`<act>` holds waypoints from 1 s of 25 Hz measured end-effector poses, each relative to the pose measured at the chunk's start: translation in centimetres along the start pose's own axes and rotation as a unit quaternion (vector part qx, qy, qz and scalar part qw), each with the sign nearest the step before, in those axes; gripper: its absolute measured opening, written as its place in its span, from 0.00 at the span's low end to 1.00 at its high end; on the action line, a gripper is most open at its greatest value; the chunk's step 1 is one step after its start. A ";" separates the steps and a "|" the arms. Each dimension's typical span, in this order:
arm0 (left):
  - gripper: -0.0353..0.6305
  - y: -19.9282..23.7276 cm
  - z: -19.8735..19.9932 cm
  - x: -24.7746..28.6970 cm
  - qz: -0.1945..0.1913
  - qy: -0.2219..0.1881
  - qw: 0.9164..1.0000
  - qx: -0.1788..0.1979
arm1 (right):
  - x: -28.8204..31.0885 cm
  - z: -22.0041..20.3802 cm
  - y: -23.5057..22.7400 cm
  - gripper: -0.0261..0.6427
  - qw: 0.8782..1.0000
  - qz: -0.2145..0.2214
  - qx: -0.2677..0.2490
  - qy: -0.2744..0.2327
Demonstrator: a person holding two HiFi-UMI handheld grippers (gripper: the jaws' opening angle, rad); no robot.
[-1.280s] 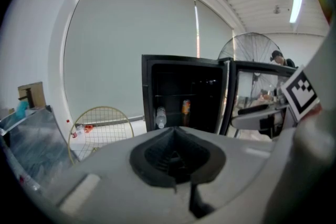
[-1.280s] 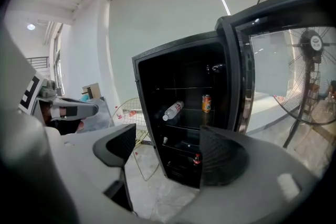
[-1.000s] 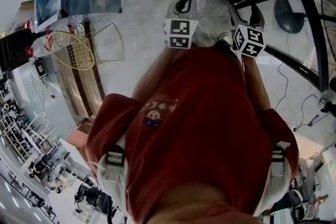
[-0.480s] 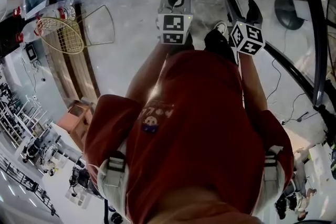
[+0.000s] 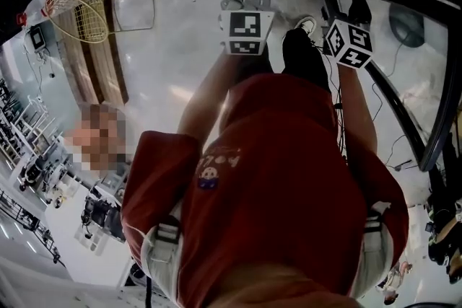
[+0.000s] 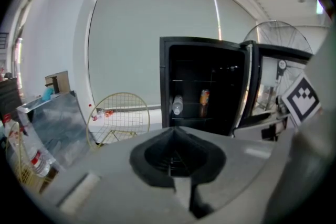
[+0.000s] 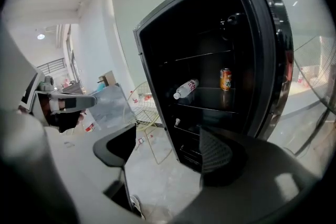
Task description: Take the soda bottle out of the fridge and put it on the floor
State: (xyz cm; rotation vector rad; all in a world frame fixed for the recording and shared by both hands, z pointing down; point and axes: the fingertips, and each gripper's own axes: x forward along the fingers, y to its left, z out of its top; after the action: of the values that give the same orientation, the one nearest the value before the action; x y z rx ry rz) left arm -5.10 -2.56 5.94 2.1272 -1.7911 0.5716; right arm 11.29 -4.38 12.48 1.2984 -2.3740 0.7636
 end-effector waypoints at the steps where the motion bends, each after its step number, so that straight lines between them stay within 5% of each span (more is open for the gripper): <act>1: 0.05 0.2 -0.2 -0.1 0.000 0.000 1.000 -0.001 | 0.1 -0.3 0.2 0.58 1.000 0.000 0.001 0.001; 12: 0.05 2.2 -5.0 3.4 -0.048 0.016 0.999 -0.010 | 3.7 -3.3 0.6 0.58 0.999 -0.046 0.020 -0.010; 19: 0.05 3.4 -11.2 8.7 -0.084 0.025 0.996 0.001 | 8.4 -7.8 -0.4 0.58 0.997 -0.082 0.010 -0.011; 25: 0.05 3.1 -17.7 12.5 -0.098 0.011 0.995 0.034 | 12.5 -12.3 -1.1 0.58 0.997 -0.067 -0.008 -0.026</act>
State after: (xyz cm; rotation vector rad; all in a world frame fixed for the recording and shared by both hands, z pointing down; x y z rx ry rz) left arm -8.29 -5.56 27.43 2.2997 -1.5475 0.6087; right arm 5.95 -5.93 29.21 1.4703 -2.3009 0.6787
